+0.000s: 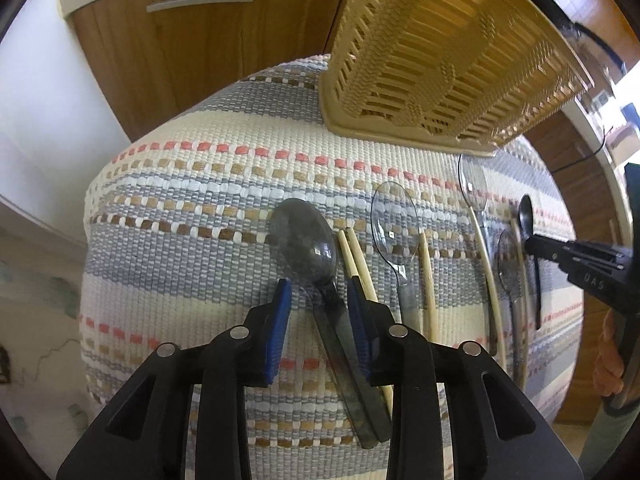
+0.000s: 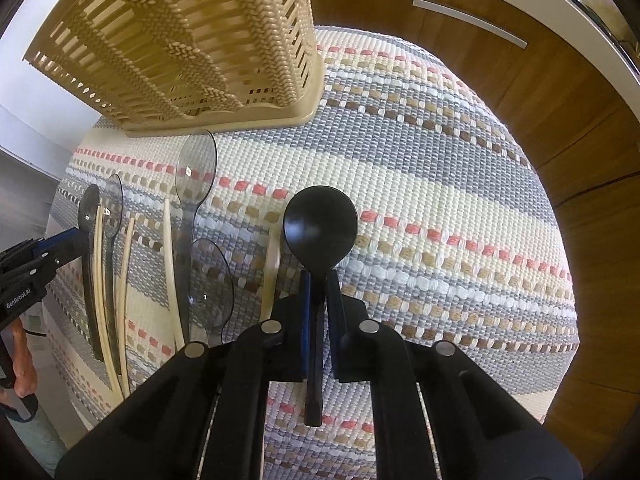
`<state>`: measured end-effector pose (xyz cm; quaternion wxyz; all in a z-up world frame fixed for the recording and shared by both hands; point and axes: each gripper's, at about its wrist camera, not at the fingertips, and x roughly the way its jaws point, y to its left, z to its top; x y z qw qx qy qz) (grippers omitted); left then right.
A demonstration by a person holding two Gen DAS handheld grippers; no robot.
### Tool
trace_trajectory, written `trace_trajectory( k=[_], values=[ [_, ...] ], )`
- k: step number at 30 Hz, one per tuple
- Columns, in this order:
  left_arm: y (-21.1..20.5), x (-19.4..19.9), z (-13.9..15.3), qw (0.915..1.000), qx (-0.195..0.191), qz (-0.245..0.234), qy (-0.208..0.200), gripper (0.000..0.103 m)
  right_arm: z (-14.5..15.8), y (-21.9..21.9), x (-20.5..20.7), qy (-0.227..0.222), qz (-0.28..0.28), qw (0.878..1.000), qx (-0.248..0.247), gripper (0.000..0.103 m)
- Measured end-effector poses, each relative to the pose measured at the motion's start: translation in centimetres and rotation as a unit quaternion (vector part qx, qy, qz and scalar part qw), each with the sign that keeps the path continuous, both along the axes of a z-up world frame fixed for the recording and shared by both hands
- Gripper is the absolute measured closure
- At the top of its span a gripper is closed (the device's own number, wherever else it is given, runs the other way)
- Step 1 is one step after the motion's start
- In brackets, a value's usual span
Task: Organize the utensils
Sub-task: 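Grasp the black ladle handle with the right gripper while the left gripper grasps a spoon, then lift the ladle and spoon with both grippers toward the yellow basket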
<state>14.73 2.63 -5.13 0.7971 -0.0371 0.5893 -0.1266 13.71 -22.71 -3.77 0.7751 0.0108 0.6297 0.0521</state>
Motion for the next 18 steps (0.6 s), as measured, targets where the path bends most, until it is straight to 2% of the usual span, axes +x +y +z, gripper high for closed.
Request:
trace_trajectory(
  k=[3, 4, 5, 7, 15, 18],
  values=[
    [-0.6, -0.2, 0.1, 0.9997, 0.021, -0.004, -0.009, 0.083, 0.0, 0.2, -0.1, -0.003, 0.005, 1.000, -0.006, 0.097],
    [-0.5, -0.3, 0.3, 0.9998, 0.015, -0.005, -0.012, 0.093, 0.1, 0.1, -0.1, -0.003, 0.005, 1.000, -0.006, 0.097],
    [-0.3, -0.5, 0.5, 0.9999, 0.004, -0.007, -0.015, 0.099, 0.1, 0.1, -0.1, -0.004, 0.005, 1.000, -0.005, 0.097],
    [0.2, -0.8, 1.1, 0.9997, -0.009, -0.007, -0.022, 0.102, 0.1, -0.1, -0.2, -0.007, 0.006, 1.000, -0.001, 0.097],
    [2.8, -1.7, 1.8, 0.9992, -0.032, -0.001, -0.026, 0.102, 1.2, -0.9, -1.0, -0.032, 0.003, 0.999, 0.000, 0.097],
    [4.8, -2.0, 2.3, 0.9962, -0.081, -0.008, -0.030, 0.102, 1.9, -1.0, -1.4, -0.041, 0.007, 0.999, 0.003, 0.097]
  ],
)
